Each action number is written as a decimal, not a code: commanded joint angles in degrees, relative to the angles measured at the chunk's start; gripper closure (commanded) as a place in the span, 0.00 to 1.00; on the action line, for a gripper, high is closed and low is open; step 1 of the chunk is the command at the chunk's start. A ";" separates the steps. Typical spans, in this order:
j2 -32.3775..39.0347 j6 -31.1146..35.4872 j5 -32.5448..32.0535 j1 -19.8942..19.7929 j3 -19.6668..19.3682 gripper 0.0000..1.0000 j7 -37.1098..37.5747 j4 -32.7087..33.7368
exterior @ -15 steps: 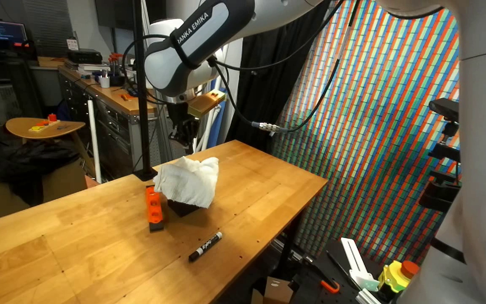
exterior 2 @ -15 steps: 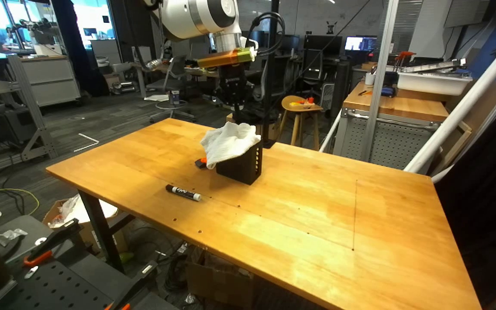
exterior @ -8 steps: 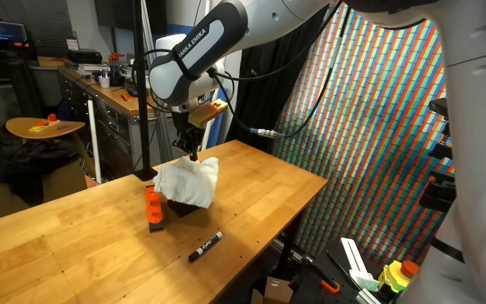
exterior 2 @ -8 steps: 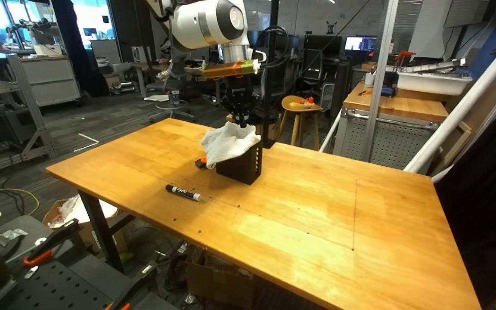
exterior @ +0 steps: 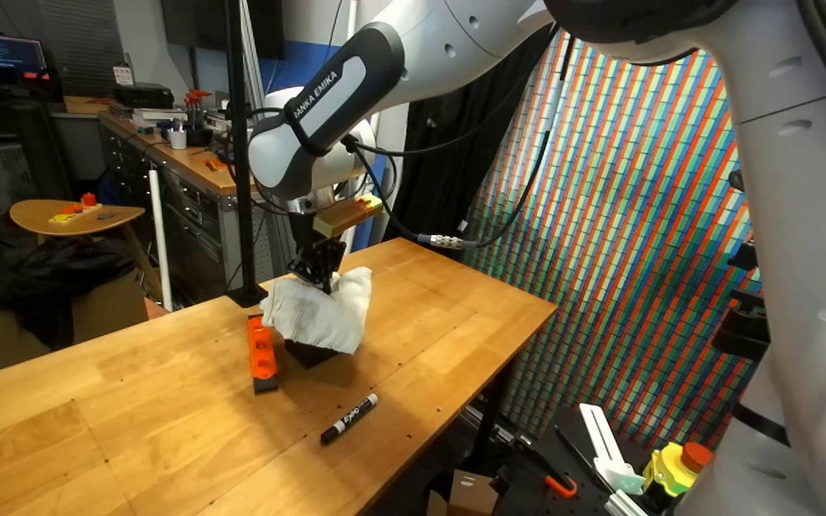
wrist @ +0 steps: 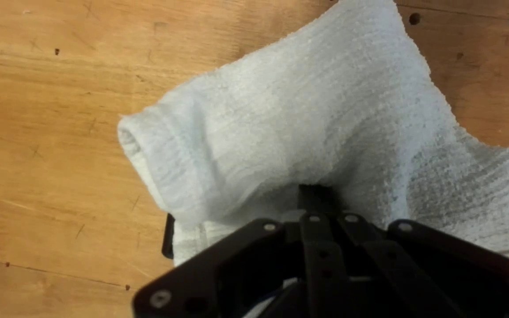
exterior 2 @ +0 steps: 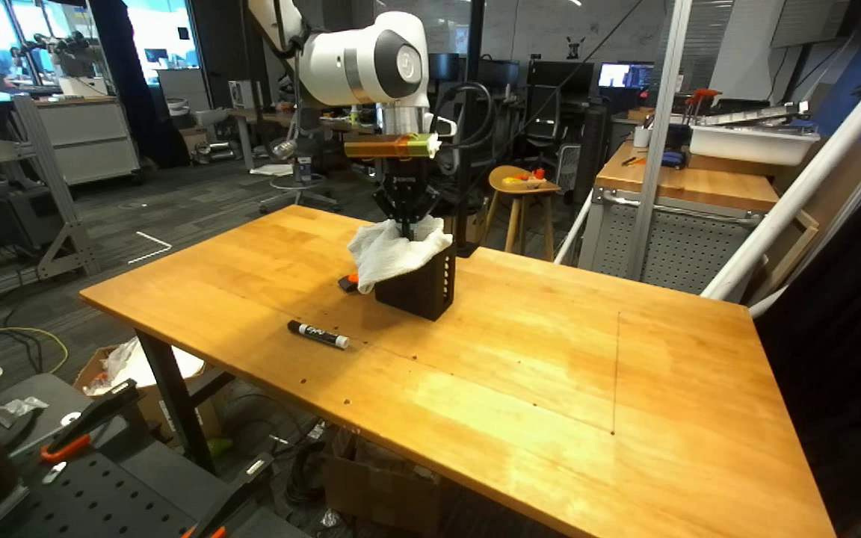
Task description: Put the white towel inside the black holder
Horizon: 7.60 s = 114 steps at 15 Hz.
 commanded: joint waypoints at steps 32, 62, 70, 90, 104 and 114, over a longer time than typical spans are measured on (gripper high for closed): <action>-0.19 5.56 7.85 -3.37 4.43 1.00 -13.02 -5.85; -20.56 11.24 7.04 -5.36 1.20 1.00 -25.77 -27.24; -17.06 15.15 10.77 -5.04 3.48 1.00 -26.20 -26.68; -14.79 19.05 11.71 -5.08 5.61 1.00 -25.96 -22.07; -9.02 17.01 11.13 -4.82 7.76 1.00 -27.29 -14.77; -2.89 12.69 10.92 -5.99 8.14 1.00 -32.44 -5.64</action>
